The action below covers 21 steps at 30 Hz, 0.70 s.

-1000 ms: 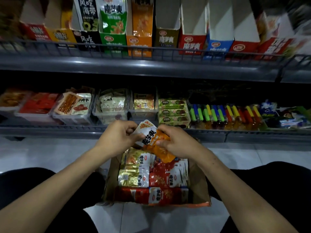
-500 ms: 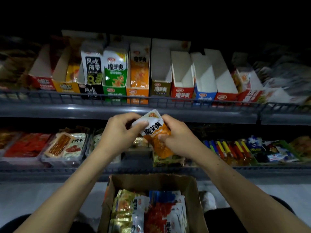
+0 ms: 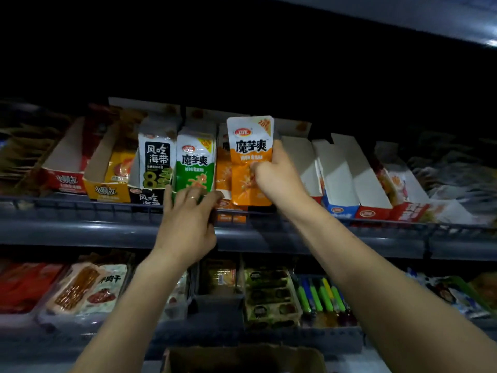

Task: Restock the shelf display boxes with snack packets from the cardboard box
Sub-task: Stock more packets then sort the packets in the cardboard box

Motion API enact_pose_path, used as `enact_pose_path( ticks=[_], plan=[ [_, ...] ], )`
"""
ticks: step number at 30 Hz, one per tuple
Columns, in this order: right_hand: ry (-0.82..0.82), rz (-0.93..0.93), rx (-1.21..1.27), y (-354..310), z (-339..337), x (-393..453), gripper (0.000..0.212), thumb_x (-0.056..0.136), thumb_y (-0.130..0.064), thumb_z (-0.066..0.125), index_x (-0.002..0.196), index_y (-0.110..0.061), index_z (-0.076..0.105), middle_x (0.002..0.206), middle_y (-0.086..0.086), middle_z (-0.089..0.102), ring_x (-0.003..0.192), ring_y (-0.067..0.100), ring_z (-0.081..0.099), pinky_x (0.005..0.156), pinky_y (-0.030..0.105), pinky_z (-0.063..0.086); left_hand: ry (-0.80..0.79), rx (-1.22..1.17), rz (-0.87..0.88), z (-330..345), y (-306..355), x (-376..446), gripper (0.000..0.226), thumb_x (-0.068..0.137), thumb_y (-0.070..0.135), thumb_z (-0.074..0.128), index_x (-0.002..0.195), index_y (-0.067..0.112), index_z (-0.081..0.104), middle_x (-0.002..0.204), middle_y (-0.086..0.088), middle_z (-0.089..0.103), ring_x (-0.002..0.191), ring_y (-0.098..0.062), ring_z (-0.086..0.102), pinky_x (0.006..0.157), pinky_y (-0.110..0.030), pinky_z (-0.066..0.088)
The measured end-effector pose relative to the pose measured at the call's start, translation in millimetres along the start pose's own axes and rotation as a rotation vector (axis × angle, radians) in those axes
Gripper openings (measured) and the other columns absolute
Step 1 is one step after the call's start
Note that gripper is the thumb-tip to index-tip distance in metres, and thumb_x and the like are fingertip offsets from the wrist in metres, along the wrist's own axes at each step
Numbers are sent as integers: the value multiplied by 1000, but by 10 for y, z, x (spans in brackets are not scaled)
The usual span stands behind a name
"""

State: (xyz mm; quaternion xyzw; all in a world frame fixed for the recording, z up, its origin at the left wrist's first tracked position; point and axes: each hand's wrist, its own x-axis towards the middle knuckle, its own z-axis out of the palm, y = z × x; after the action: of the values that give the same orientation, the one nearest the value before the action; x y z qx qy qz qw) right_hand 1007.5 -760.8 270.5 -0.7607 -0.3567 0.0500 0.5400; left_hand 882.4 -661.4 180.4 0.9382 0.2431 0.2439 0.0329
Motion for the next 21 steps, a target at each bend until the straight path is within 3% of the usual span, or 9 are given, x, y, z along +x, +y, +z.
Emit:
enact_pose_path(
  ticks=[2, 5, 9, 11, 13, 15, 17, 21],
  plan=[
    [47, 8, 26, -32, 153, 194, 24, 87, -14, 52, 104, -29, 48, 93, -2, 64, 79, 16, 66, 71, 44, 59, 31, -28, -13, 46, -41, 13, 67, 70, 15, 65, 135, 25, 49, 132, -9, 52, 130, -31, 38, 118, -52, 0],
    [77, 49, 61, -29, 324, 418, 26, 90, -9, 50, 113, -20, 49, 97, 0, 63, 76, 11, 62, 62, 29, 55, 61, -44, -11, 91, -79, 33, 65, 68, 16, 64, 132, 26, 50, 128, -6, 54, 127, -29, 38, 117, -49, -3],
    [-16, 60, 42, 39, 492, 517, 27, 88, -7, 56, 111, -17, 46, 102, 3, 61, 93, 21, 64, 76, 41, 58, 88, -101, -4, 112, -98, 27, 63, 67, 19, 57, 130, 26, 51, 122, -3, 53, 125, -27, 38, 118, -47, -5],
    [-49, -15, -25, 41, 486, 564, 26, 87, -8, 63, 106, -19, 49, 99, -1, 59, 92, 16, 60, 73, 29, 54, 102, -118, -5, 111, -111, 29, 63, 67, 22, 52, 130, 26, 52, 120, -3, 53, 123, -26, 39, 118, -47, -4],
    [-80, -104, -168, 11, 401, 628, 25, 85, -1, 63, 100, -19, 56, 92, -6, 57, 87, 11, 57, 58, 11, 44, 113, -137, -2, 119, -126, 22, 62, 68, 22, 53, 129, 25, 53, 119, -3, 54, 123, -27, 40, 118, -47, -2],
    [-93, -161, -311, -24, 299, 716, 23, 85, -1, 64, 102, -16, 61, 92, -5, 59, 85, 10, 57, 50, 4, 38, 108, -142, 1, 115, -130, 17, 61, 70, 24, 52, 130, 27, 51, 121, -1, 53, 124, -26, 38, 118, -46, -4],
    [-102, -219, -408, -72, 253, 806, 21, 88, -5, 64, 108, -11, 62, 99, 0, 61, 91, 13, 60, 58, 11, 43, 97, -146, 2, 103, -132, 16, 60, 71, 27, 48, 132, 29, 48, 124, 1, 51, 127, -24, 35, 118, -43, -8],
    [-110, -243, -495, -98, 270, 870, 24, 93, -13, 61, 116, -9, 57, 100, 0, 57, 89, 11, 55, 59, 15, 41, 102, -160, -8, 89, -119, 27, 58, 73, 29, 47, 131, 30, 48, 124, 3, 50, 127, -22, 35, 118, -42, -9]
  ],
)
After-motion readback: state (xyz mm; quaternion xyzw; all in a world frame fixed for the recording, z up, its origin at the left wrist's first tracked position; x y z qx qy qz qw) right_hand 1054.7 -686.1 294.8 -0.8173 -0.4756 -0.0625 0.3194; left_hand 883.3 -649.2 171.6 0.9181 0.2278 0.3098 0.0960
